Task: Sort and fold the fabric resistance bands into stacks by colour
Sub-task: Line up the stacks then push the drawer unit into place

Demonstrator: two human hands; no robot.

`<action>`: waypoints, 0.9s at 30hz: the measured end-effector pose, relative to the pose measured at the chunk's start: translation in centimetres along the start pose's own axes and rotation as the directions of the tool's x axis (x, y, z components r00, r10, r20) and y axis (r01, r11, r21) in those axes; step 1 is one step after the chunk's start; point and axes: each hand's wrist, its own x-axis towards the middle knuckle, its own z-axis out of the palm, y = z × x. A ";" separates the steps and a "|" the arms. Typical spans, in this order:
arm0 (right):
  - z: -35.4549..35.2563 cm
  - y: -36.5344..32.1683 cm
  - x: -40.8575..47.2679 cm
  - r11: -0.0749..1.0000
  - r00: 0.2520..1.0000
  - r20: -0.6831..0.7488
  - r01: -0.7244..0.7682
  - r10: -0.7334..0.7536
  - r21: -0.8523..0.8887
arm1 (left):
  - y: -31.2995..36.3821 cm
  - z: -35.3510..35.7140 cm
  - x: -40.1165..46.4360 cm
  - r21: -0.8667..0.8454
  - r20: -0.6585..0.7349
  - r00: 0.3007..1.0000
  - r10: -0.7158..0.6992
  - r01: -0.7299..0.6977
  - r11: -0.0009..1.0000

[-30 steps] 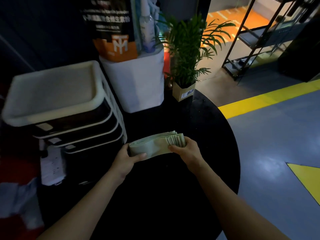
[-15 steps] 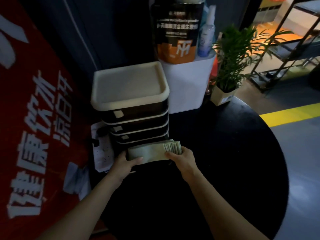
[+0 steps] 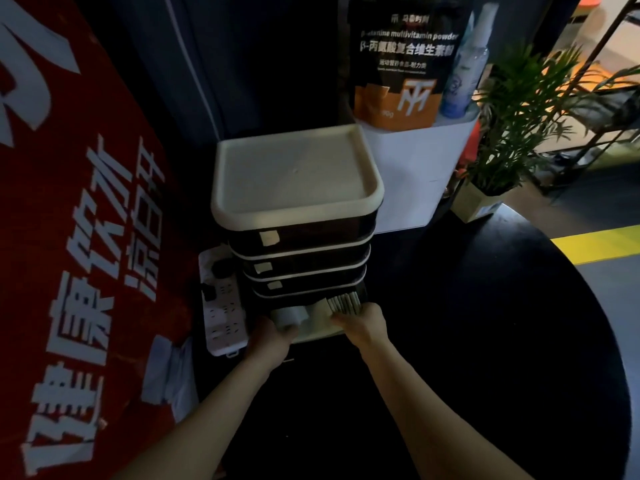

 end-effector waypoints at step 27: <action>-2.7 2.6 -3.4 0.762 0.845 -0.031 0.465 -0.534 -0.451 | -1.1 3.0 -3.3 0.586 0.245 0.779 0.578 -0.593 0.552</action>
